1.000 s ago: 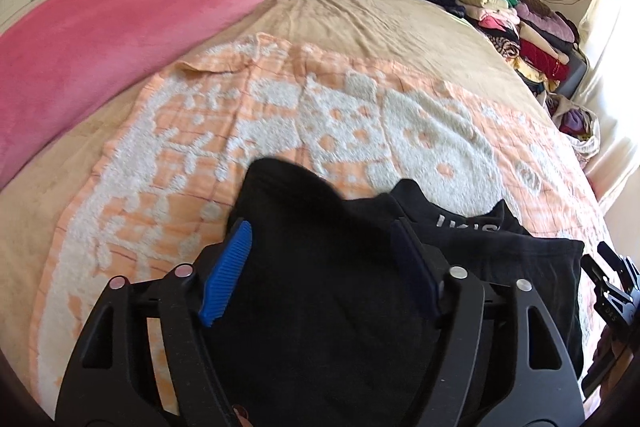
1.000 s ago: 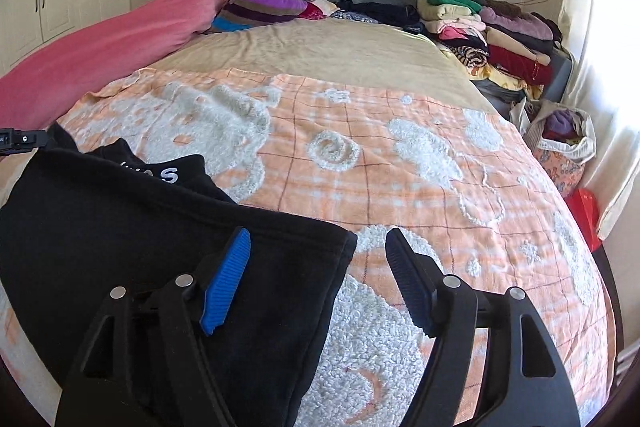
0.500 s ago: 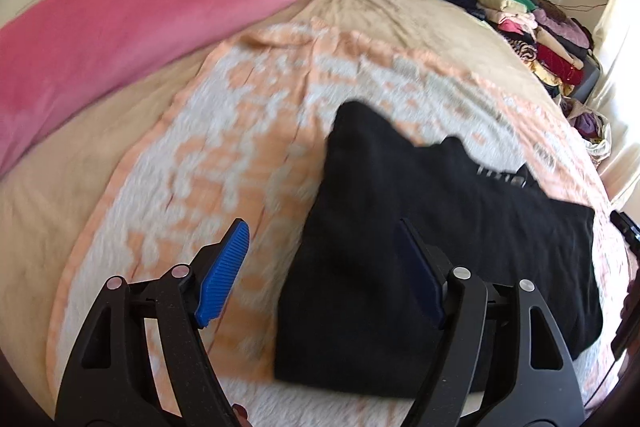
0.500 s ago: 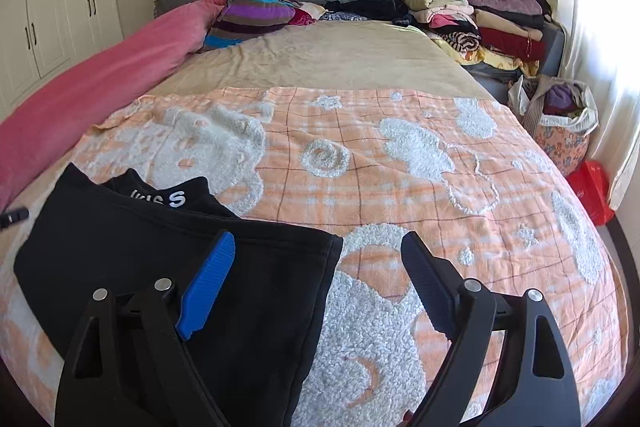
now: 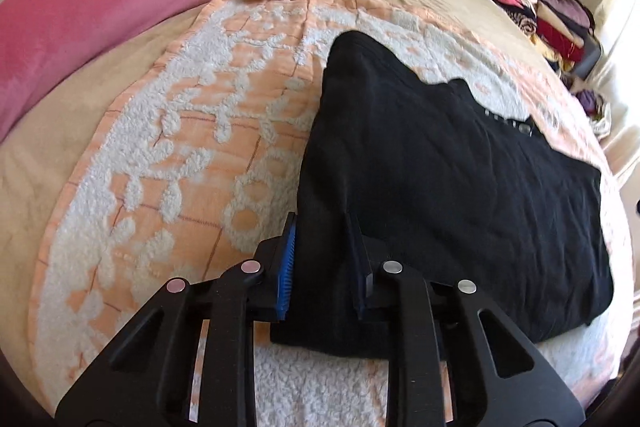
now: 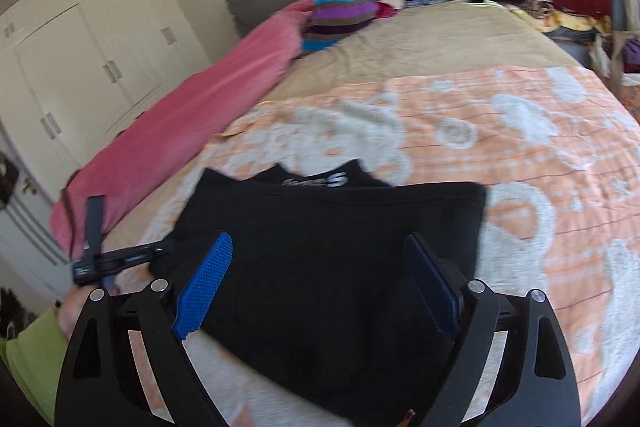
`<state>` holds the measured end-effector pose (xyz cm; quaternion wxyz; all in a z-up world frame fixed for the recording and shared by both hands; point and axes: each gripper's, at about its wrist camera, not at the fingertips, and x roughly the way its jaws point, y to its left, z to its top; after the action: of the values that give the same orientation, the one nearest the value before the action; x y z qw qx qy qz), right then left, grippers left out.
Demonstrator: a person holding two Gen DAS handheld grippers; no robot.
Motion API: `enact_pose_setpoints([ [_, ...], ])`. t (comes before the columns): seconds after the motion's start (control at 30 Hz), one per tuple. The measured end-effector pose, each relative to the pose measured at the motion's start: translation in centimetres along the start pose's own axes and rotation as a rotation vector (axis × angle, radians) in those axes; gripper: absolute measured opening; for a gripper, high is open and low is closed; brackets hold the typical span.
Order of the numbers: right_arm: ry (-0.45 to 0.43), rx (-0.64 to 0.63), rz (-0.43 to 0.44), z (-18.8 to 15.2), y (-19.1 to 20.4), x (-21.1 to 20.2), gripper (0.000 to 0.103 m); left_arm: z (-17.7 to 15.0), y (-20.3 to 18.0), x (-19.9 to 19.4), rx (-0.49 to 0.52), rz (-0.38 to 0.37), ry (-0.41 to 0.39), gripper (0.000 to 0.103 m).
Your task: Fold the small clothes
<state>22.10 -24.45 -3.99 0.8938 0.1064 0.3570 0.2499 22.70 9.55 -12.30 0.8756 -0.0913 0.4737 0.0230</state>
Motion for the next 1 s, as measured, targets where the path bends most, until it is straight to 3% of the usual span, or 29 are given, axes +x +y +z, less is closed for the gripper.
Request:
enact_pose_setpoints([
  [0.13,0.052,-0.039,0.030,-1.5,3.3,1.1,0.087,-0.6,0.8,0.0,-0.028,-0.018,-0.004,0.016],
  [0.33,0.104,-0.060,-0.004,-3.4,5.1,2.0,0.087,-0.7,0.7,-2.4,-0.014,-0.002,-0.015,0.021],
  [0.43,0.101,-0.048,-0.009,-3.7,5.5,1.6,0.087,-0.6,0.7,-4.1,-0.015,-0.016,-0.030,0.035],
  [0.5,0.091,-0.039,-0.012,-3.6,5.4,1.3,0.087,-0.5,0.7,-5.0,-0.012,-0.016,-0.037,0.050],
  [0.6,0.066,-0.039,-0.033,-3.5,5.3,0.4,0.096,-0.3,0.7,-6.5,0.001,0.010,-0.061,0.059],
  [0.8,0.021,-0.037,-0.059,-2.9,4.9,-0.9,0.097,0.1,0.9,-9.2,-0.024,0.032,-0.113,0.086],
  [1.0,-0.028,-0.067,-0.084,-2.2,5.7,-2.4,0.098,0.8,0.6,-12.0,-0.014,0.057,-0.182,0.093],
])
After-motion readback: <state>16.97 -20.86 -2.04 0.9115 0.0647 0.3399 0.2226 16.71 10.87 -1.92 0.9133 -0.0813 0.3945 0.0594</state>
